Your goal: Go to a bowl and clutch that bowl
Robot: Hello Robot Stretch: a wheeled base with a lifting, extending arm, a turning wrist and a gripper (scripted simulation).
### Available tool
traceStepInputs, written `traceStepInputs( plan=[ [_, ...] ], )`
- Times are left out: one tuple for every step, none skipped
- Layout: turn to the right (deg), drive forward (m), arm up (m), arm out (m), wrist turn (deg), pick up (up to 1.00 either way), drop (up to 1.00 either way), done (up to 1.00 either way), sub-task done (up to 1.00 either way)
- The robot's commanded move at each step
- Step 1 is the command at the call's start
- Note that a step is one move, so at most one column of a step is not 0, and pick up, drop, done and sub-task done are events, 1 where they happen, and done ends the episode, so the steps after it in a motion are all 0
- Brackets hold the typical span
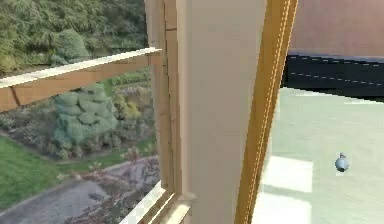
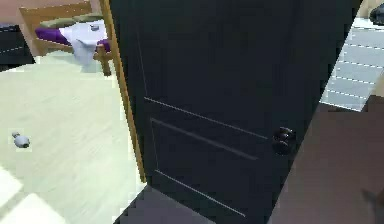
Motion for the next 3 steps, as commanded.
traceStepInputs(
  plan=[
    [45.0,0.00,0.00,0.00,0.0,0.00,0.00,0.00,0.00],
    [45.0,0.00,0.00,0.00,0.0,0.00,0.00,0.00,0.00],
    [45.0,0.00,0.00,0.00,0.0,0.00,0.00,0.00,0.00]
  ],
)
